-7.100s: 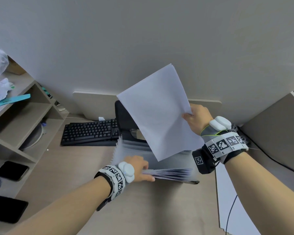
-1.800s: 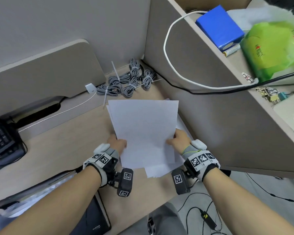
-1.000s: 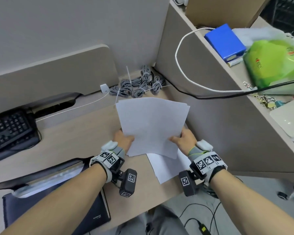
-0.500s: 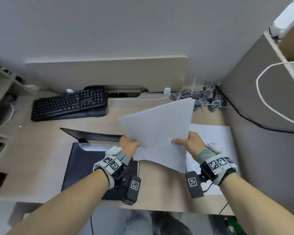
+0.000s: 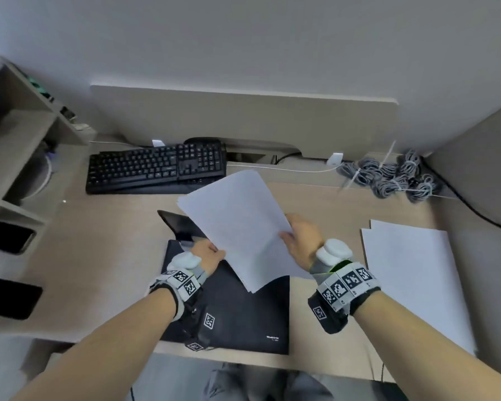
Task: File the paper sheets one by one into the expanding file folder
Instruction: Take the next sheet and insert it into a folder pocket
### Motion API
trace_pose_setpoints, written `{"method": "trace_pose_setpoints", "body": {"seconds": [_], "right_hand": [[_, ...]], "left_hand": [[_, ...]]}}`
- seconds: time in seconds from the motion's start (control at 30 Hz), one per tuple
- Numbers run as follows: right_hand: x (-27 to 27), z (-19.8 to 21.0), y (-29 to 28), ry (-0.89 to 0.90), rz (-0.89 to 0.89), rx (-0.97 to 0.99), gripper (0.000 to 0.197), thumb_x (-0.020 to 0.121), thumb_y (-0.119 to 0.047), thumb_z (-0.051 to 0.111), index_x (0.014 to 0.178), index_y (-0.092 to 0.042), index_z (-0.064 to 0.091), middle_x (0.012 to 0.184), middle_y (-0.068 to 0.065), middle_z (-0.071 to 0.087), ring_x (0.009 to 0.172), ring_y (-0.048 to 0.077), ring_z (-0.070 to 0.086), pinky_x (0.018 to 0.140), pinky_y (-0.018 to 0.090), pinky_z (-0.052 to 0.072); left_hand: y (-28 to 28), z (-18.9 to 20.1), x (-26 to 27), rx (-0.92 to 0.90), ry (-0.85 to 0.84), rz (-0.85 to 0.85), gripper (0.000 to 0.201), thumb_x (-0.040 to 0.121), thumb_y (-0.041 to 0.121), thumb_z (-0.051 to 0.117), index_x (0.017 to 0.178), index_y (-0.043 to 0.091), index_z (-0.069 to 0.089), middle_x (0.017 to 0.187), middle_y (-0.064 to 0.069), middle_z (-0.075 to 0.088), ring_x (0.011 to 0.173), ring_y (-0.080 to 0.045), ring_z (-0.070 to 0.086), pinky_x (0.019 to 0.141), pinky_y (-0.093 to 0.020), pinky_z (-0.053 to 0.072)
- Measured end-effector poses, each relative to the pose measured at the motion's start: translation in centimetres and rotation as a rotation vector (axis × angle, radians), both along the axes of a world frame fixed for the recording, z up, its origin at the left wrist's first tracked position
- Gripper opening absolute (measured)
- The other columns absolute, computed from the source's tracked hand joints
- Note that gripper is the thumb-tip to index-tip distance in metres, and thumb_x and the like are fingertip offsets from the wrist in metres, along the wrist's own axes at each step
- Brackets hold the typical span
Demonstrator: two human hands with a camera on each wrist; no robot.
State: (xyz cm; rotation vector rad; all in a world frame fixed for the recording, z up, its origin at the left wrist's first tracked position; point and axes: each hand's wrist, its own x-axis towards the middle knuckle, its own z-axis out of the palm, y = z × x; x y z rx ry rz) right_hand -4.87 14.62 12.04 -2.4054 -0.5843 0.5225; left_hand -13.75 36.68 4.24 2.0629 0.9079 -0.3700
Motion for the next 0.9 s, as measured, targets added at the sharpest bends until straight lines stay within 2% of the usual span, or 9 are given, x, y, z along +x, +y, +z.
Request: {"method": "trace_pose_setpoints", "body": {"seconds": [0.1, 0.17, 0.2, 0.3, 0.47, 0.6, 0.7, 0.77, 0.9], "right_hand": [[-0.1, -0.8, 2.6, 0.006, 0.012, -0.095, 0.006, 0.092, -0.010, 0.048, 0.097, -0.010, 0.045, 0.073, 0.004, 0.055, 0.072, 0.032, 0.053, 0.062, 0.033, 0.039], [-0.3, -1.2, 4.1, 0.022, 0.009, -0.144, 0.007, 0.092, -0.012, 0.045, 0.097, -0.012, 0.040, 0.062, 0.001, 0.051, 0.062, 0.030, 0.051, 0.055, 0.030, 0.035], [-0.2, -1.5, 4.8, 0.034, -0.004, -0.157, 0.009, 0.092, -0.012, 0.045, 0.100, -0.013, 0.040, 0.062, 0.002, 0.052, 0.061, 0.031, 0.051, 0.054, 0.030, 0.036], [-0.1, -1.8, 5.9, 0.051, -0.036, -0.223, 0.015, 0.094, -0.015, 0.045, 0.109, -0.015, 0.041, 0.069, 0.006, 0.057, 0.065, 0.031, 0.055, 0.058, 0.034, 0.045], [0.9, -1.4, 7.1, 0.076, -0.074, -0.334, 0.020, 0.096, -0.015, 0.043, 0.114, -0.012, 0.051, 0.083, 0.012, 0.061, 0.076, 0.033, 0.059, 0.066, 0.035, 0.047], [1.1, -0.6, 7.4, 0.097, -0.072, -0.307, 0.021, 0.095, -0.011, 0.043, 0.113, -0.010, 0.055, 0.085, 0.017, 0.065, 0.079, 0.036, 0.062, 0.069, 0.039, 0.051], [1.2, 0.6, 7.0, 0.073, -0.078, -0.252, 0.018, 0.094, -0.010, 0.044, 0.108, -0.010, 0.056, 0.080, 0.014, 0.063, 0.078, 0.036, 0.060, 0.067, 0.038, 0.049], [1.7, 1.8, 6.7, 0.044, -0.089, -0.226, 0.020, 0.093, -0.009, 0.044, 0.109, -0.010, 0.057, 0.084, 0.016, 0.065, 0.081, 0.036, 0.059, 0.067, 0.037, 0.047], [3.1, 5.2, 5.8, -0.031, -0.106, -0.203, 0.025, 0.092, -0.011, 0.044, 0.113, -0.010, 0.058, 0.091, 0.017, 0.066, 0.086, 0.038, 0.058, 0.069, 0.036, 0.045]], "left_hand": [[3.1, -0.9, -0.8, 0.096, 0.061, -0.191, 0.011, 0.086, 0.027, 0.065, 0.079, 0.020, 0.062, 0.082, -0.006, 0.069, 0.078, -0.025, 0.065, 0.071, -0.031, 0.051], [5.1, -1.9, -1.3, 0.152, 0.126, -0.373, 0.005, 0.088, 0.028, 0.060, 0.084, 0.026, 0.060, 0.088, -0.001, 0.069, 0.083, -0.021, 0.066, 0.074, -0.029, 0.050], [6.1, -2.4, -1.4, 0.177, 0.155, -0.469, 0.006, 0.089, 0.029, 0.058, 0.093, 0.026, 0.061, 0.096, 0.001, 0.069, 0.091, -0.020, 0.065, 0.079, -0.027, 0.050], [7.3, -3.5, -1.3, 0.253, 0.174, -0.739, 0.030, 0.091, 0.027, 0.055, 0.121, 0.020, 0.059, 0.122, 0.001, 0.062, 0.112, -0.020, 0.056, 0.095, -0.031, 0.046], [7.6, -4.5, -0.6, 0.402, 0.204, -0.927, 0.038, 0.093, 0.033, 0.054, 0.128, 0.020, 0.049, 0.133, 0.001, 0.052, 0.121, -0.023, 0.050, 0.099, -0.037, 0.042], [7.4, -3.9, -0.2, 0.504, 0.202, -0.983, 0.026, 0.092, 0.030, 0.055, 0.117, 0.022, 0.057, 0.127, 0.000, 0.055, 0.117, -0.024, 0.052, 0.093, -0.038, 0.041], [7.2, -3.0, -0.3, 0.507, 0.179, -0.975, 0.019, 0.091, 0.030, 0.055, 0.109, 0.026, 0.060, 0.122, 0.001, 0.052, 0.113, -0.022, 0.050, 0.091, -0.039, 0.033], [7.0, -1.7, -0.4, 0.523, 0.124, -0.968, 0.015, 0.090, 0.031, 0.055, 0.104, 0.028, 0.061, 0.120, 0.002, 0.050, 0.112, -0.021, 0.048, 0.092, -0.037, 0.028], [6.7, 1.5, -0.3, 0.527, -0.081, -0.940, 0.008, 0.087, 0.030, 0.061, 0.089, 0.024, 0.066, 0.135, 0.000, 0.040, 0.120, -0.023, 0.040, 0.100, -0.032, 0.029]]}}
